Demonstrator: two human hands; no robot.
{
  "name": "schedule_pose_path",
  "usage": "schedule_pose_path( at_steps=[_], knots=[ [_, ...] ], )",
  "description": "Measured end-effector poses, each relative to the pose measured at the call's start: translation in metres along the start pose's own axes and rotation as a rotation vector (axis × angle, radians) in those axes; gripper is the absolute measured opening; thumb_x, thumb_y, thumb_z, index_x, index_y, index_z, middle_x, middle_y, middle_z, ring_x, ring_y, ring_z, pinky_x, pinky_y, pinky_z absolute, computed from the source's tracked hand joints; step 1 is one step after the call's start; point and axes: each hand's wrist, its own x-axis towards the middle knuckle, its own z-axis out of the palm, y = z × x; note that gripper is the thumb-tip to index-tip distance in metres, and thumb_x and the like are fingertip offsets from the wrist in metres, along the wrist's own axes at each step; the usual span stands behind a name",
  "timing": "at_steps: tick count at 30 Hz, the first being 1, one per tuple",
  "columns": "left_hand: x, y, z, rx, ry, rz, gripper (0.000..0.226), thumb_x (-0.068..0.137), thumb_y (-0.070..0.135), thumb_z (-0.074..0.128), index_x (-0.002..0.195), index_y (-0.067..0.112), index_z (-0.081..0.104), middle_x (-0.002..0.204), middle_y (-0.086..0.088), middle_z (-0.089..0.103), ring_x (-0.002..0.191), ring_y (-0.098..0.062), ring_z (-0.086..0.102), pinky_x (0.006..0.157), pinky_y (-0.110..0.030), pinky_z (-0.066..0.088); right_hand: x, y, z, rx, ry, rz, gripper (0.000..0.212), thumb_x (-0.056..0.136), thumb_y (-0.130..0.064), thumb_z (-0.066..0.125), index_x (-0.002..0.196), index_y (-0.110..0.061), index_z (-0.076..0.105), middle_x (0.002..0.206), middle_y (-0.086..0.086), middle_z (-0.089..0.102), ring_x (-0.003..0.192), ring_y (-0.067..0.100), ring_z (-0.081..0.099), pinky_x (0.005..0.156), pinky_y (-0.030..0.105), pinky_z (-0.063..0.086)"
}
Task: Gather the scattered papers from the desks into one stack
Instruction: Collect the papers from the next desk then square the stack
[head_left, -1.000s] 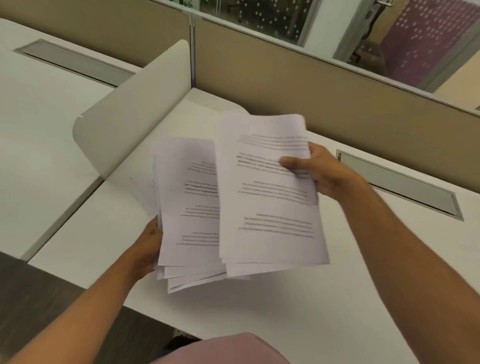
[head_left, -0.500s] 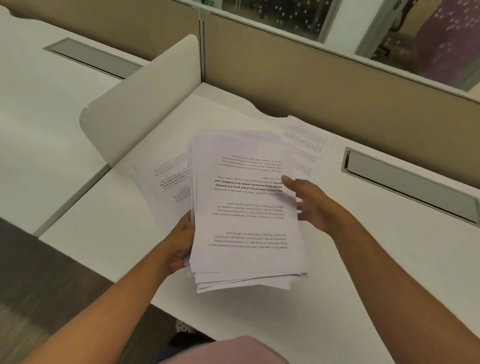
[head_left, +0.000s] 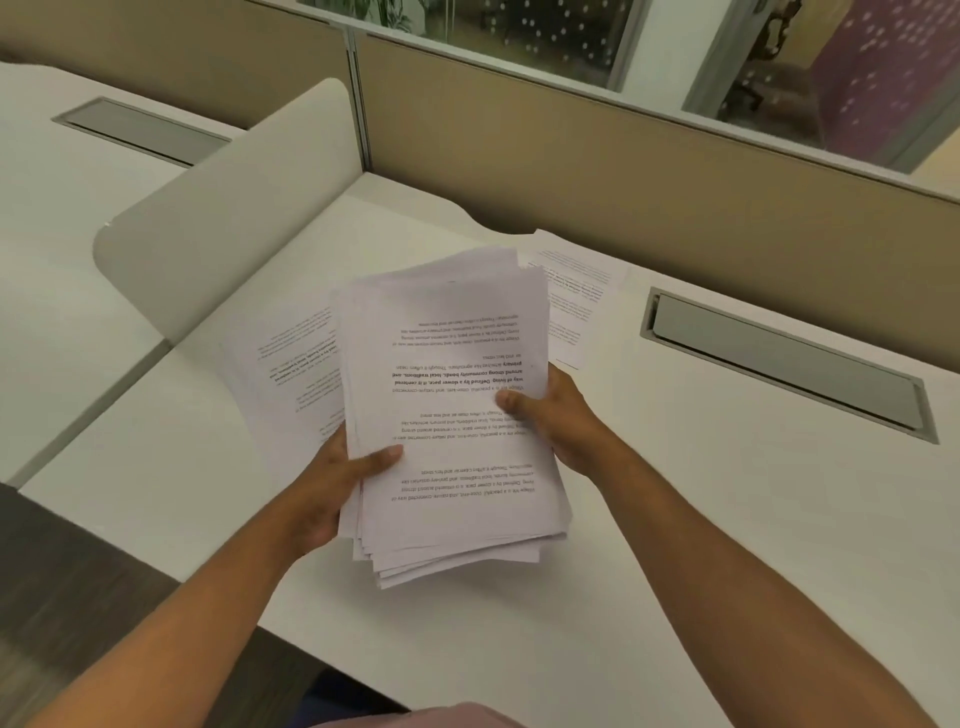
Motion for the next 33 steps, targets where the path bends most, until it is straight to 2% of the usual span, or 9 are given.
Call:
schedule_pose_path(
  at_steps=[6, 9, 13, 17, 20, 25, 28, 31, 33],
  knots=[
    [0.024, 0.003, -0.019, 0.0, 0.133, 0.072, 0.065, 0.089, 0.012, 0.081, 0.15, 0.027, 0.062, 0.139, -0.007, 0.078, 0.126, -0.033, 0.075, 0.101, -0.054, 0.064, 0.047, -0.014, 0.003, -0.117, 0.037, 0.079, 0.038, 0.102, -0.032, 0.074, 0.133, -0.012, 0.07, 0.126, 0.006, 0.08, 0.113, 0.028, 0.079, 0.093, 0.045, 0.066],
    [0.036, 0.006, -0.034, -0.057, 0.172, 0.056, 0.063, 0.088, 0.01, 0.08, 0.148, 0.024, 0.063, 0.135, -0.01, 0.08, 0.119, -0.036, 0.078, 0.089, -0.052, 0.069, 0.092, -0.015, -0.016, -0.356, 0.416, 0.236, 0.046, 0.106, -0.045, 0.062, 0.124, -0.004, 0.072, 0.12, 0.016, 0.079, 0.103, 0.036, 0.078, 0.092, 0.052, 0.066],
    [0.05, 0.015, -0.059, -0.05, 0.232, 0.061, 0.062, 0.085, 0.012, 0.081, 0.143, 0.027, 0.066, 0.132, -0.006, 0.082, 0.114, -0.031, 0.08, 0.081, -0.043, 0.07, 0.146, -0.014, -0.053, -0.68, 0.757, 0.465, 0.064, 0.105, -0.05, 0.058, 0.146, -0.002, 0.054, 0.15, 0.02, 0.055, 0.139, 0.039, 0.052, 0.111, 0.047, 0.046],
    [0.064, 0.025, -0.086, -0.042, 0.234, 0.049, 0.059, 0.086, 0.012, 0.079, 0.141, 0.029, 0.068, 0.131, -0.005, 0.082, 0.112, -0.028, 0.081, 0.08, -0.041, 0.07, 0.185, -0.014, -0.071, -0.861, 0.745, 0.609, 0.076, 0.098, -0.067, 0.055, 0.143, -0.006, 0.057, 0.143, 0.013, 0.058, 0.135, 0.034, 0.051, 0.106, 0.043, 0.041],
    [0.076, 0.034, -0.104, -0.028, 0.238, 0.039, 0.059, 0.085, 0.013, 0.08, 0.14, 0.029, 0.068, 0.131, -0.004, 0.082, 0.112, -0.027, 0.082, 0.078, -0.04, 0.07, 0.205, -0.018, -0.068, -0.904, 0.75, 0.708, 0.083, 0.085, -0.065, 0.074, 0.142, -0.008, 0.055, 0.137, 0.01, 0.059, 0.13, 0.032, 0.053, 0.094, 0.038, 0.041],
    [0.097, 0.052, -0.136, -0.017, 0.236, 0.013, 0.053, 0.084, 0.014, 0.08, 0.132, 0.034, 0.073, 0.129, -0.004, 0.083, 0.109, -0.028, 0.083, 0.075, -0.041, 0.07, 0.233, -0.02, -0.077, -0.605, 0.787, 0.703, 0.075, 0.075, -0.028, 0.099, 0.132, -0.003, 0.058, 0.139, 0.014, 0.062, 0.128, 0.034, 0.063, 0.101, 0.04, 0.058],
    [0.109, 0.063, -0.154, -0.011, 0.226, -0.007, 0.047, 0.085, 0.015, 0.08, 0.126, 0.037, 0.078, 0.129, -0.003, 0.083, 0.108, -0.028, 0.083, 0.074, -0.042, 0.07, 0.233, -0.02, -0.082, -0.378, 0.821, 0.64, 0.067, 0.077, -0.007, 0.096, 0.134, 0.0, 0.06, 0.139, 0.017, 0.067, 0.124, 0.036, 0.069, 0.088, 0.039, 0.061],
    [0.119, 0.073, -0.173, -0.007, 0.21, -0.01, 0.046, 0.086, 0.015, 0.079, 0.126, 0.038, 0.079, 0.131, -0.003, 0.082, 0.11, -0.028, 0.082, 0.076, -0.044, 0.07, 0.221, -0.025, -0.075, -0.067, 0.817, 0.476, 0.067, 0.082, 0.0, 0.091, 0.142, -0.001, 0.062, 0.141, 0.016, 0.07, 0.126, 0.037, 0.069, 0.104, 0.049, 0.059],
    [0.124, 0.079, -0.184, -0.009, 0.193, -0.007, 0.047, 0.088, 0.015, 0.078, 0.13, 0.037, 0.078, 0.133, -0.003, 0.081, 0.112, -0.028, 0.082, 0.077, -0.046, 0.07, 0.206, -0.028, -0.062, 0.128, 0.759, 0.385, 0.061, 0.084, 0.002, 0.088, 0.141, -0.002, 0.066, 0.137, 0.015, 0.073, 0.122, 0.036, 0.072, 0.104, 0.049, 0.06]
  ],
)
